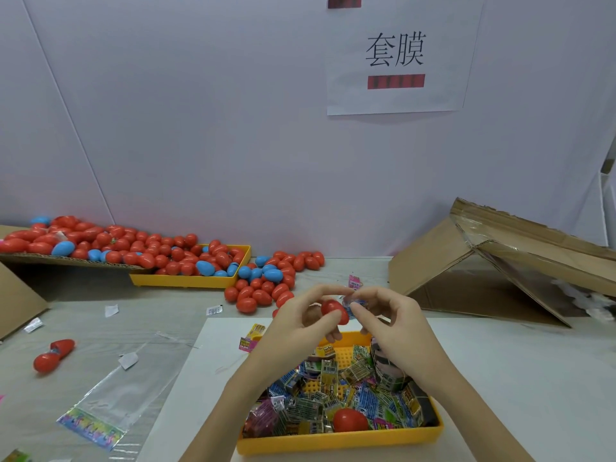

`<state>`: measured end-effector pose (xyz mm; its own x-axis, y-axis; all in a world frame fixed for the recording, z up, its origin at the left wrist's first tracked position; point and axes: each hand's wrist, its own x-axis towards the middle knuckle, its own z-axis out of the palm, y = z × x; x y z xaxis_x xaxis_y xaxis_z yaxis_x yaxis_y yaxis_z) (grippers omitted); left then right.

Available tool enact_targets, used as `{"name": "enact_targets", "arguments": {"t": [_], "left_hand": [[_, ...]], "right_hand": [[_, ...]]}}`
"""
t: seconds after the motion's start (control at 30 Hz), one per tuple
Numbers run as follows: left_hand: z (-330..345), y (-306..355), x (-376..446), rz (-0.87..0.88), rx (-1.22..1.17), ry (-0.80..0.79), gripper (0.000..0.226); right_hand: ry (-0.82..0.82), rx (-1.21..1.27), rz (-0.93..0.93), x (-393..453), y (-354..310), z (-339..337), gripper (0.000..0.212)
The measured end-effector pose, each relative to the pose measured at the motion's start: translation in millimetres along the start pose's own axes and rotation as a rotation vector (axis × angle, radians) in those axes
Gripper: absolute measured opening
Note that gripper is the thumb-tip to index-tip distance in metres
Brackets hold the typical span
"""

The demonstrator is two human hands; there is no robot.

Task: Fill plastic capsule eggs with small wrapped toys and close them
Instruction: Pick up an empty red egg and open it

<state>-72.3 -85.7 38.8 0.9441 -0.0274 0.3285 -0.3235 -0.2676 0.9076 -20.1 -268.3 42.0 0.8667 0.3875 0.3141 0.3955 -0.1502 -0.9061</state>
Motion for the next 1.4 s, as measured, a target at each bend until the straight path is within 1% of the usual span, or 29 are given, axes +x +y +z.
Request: {"name": "enact_targets", "arguments": {"t": [0.17,0.33,0.47,0.57,0.7,0.77,0.83,0.9,1.0,1.07,1.13,1.23,1.33,1.4], "left_hand": [[1,-1,-1,0.018,0.013,0.003,0.022],[1,0,-2,-0.08,-0.139,-0.046,0.017],[1,1,-3,-0.09,-0.215,-0.083,0.017],[2,2,-3,-0.103,-0.21,-0.087,0.02],[3,1,-2,-0.132,-0.228,-0.093,0.017],[4,0,-1,-0.158,-0.321,-0.071,0.02],[4,0,1,-0.192,-0.448,-0.041,0.024],[2,-1,2,-0.2,-0.509,-0.02,0.021],[0,-1,2,-0.186,-0.502,0.002,0.019],[1,-1,2,-0.172,-0.459,0.024,0.021],[2,0,2,-0.152,-0.405,0.051,0.02],[2,-2,2,-0.133,-0.36,0.074,0.016],[2,-1,0,-0.136,-0.254,0.022,0.016],[3,1,0,-0.141,-0.242,-0.011,0.021]], "right_hand": [[0.059,0.124,0.045,1,0,1,0.031],[0.08,0.282,0.119,0,-1,2,0.035],[0.088,0.414,0.154,-2,-1,8,0.037],[0.105,0.372,0.147,-3,-2,8,0.028],[0.127,0.306,0.113,-4,-3,8,0.03],[0.124,0.291,0.104,-4,-3,9,0.033],[0.086,0.293,0.106,-4,-3,10,0.036],[0.054,0.3,0.089,-5,-5,11,0.035],[0.077,0.265,0.041,-5,-6,12,0.039],[0.087,0.273,0.044,-5,-4,12,0.042],[0.094,0.33,0.076,-4,-2,12,0.038],[0.135,0.448,0.135,-3,-1,11,0.024],[0.132,0.509,0.168,-2,2,10,0.021],[0.155,0.519,0.19,-1,2,9,0.02]]}}
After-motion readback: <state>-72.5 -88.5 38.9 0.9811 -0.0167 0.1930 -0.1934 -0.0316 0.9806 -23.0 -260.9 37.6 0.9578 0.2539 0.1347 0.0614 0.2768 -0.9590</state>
